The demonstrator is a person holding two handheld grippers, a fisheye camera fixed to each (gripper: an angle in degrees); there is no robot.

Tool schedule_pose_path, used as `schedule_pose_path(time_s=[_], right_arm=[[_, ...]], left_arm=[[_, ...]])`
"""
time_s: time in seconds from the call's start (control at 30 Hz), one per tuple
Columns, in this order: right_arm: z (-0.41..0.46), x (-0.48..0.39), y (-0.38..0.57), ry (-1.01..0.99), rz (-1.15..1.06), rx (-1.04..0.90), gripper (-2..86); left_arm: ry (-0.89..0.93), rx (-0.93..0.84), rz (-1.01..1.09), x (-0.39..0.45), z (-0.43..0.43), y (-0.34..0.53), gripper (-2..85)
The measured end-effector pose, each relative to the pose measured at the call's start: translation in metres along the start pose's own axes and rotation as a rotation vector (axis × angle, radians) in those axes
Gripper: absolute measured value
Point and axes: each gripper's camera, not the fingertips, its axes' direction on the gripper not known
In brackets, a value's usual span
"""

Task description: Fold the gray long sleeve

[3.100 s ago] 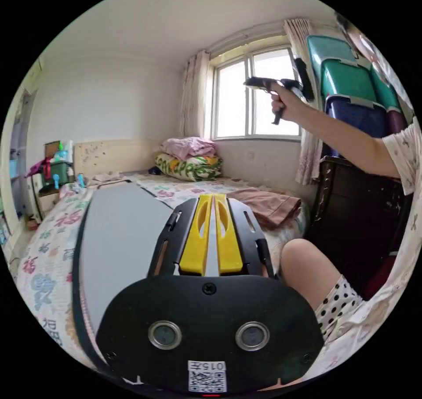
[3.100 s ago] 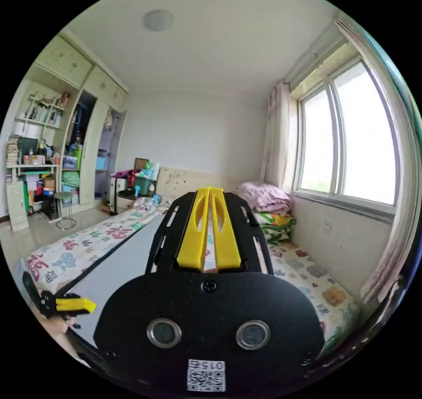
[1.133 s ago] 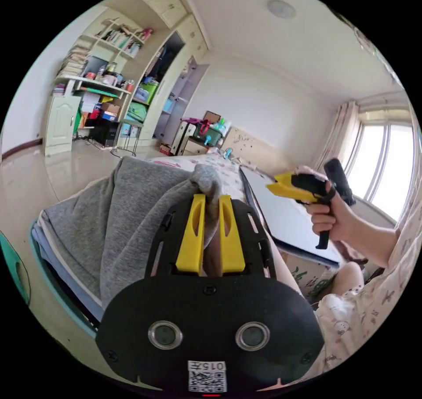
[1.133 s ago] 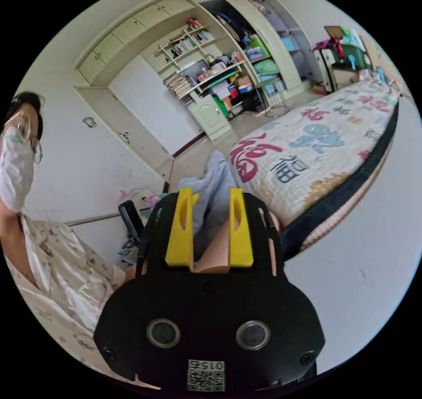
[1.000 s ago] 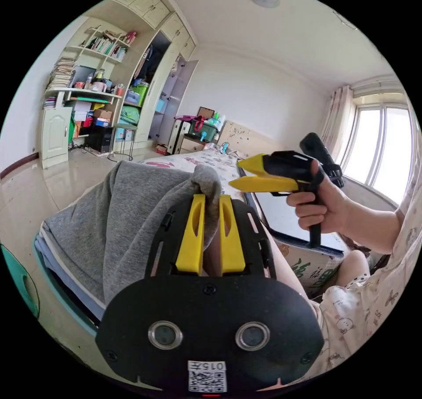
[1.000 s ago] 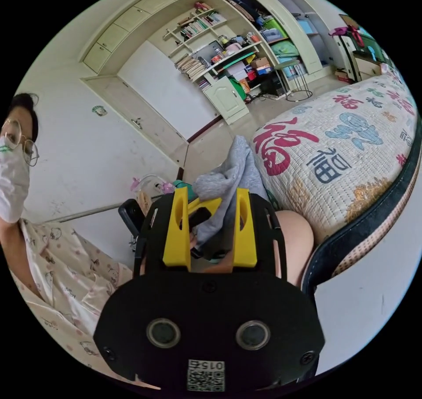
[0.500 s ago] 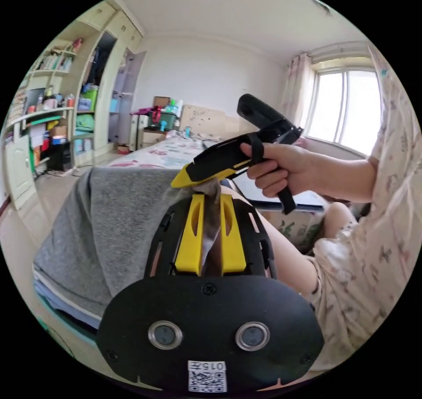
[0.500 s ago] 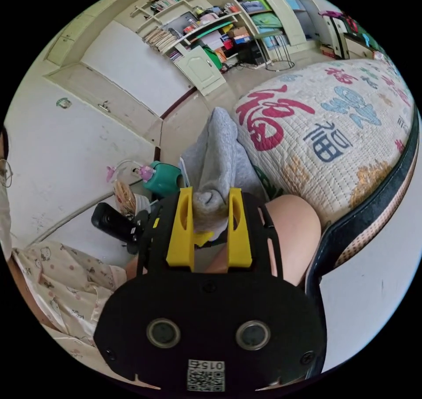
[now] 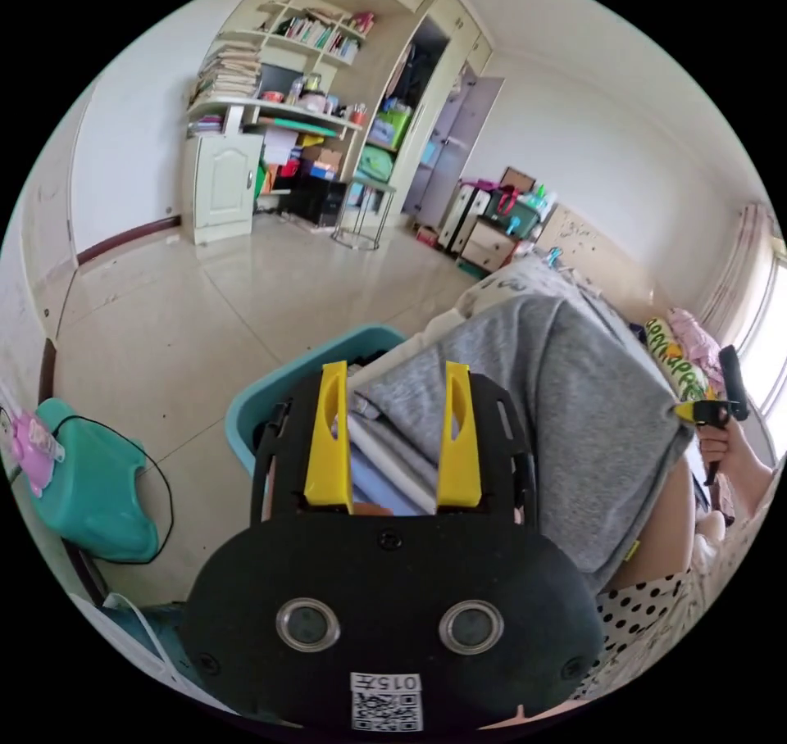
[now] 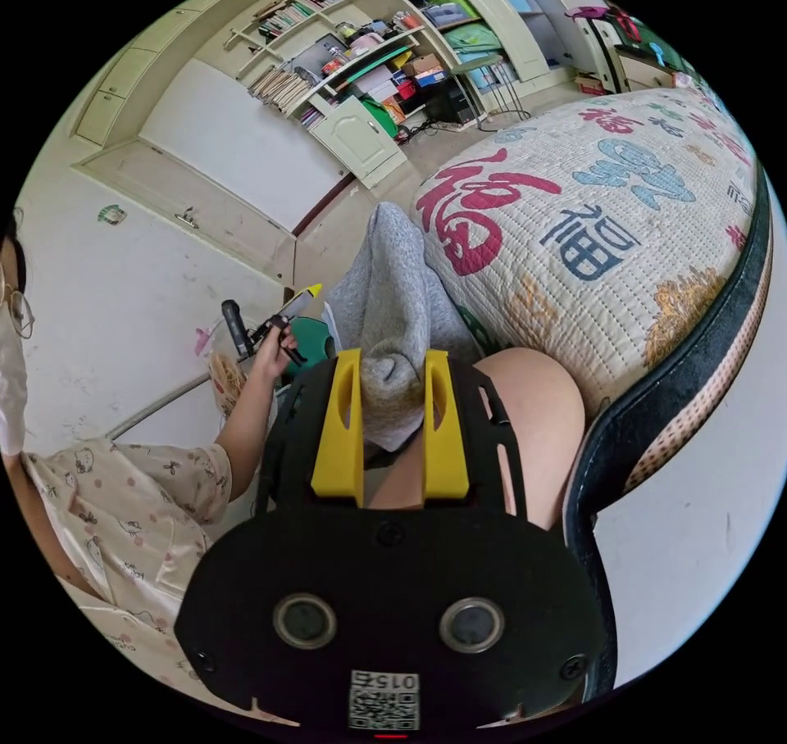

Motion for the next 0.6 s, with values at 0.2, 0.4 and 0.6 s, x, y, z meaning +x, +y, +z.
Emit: schedule_pose_path(time_s=[0.2, 0.4, 0.6], right_arm=[[0.001, -0.015, 0.003, -0.029, 0.013, 0.0, 11.3], [0.008, -0.039, 0.013, -0.05, 0.026, 0.005, 11.4], [0.015, -0.085, 0.027, -0.01, -0.022, 0.009, 11.4]], left_arm=[[-0.012, -0.125, 0.033, -0.009, 0.03, -0.007, 13.4], [-0.015, -0.157, 0.077, -0.029, 0.027, -0.008, 13.5], [0.005, -0.177, 0.083, -0.048, 0.039, -0.014, 12.6]])
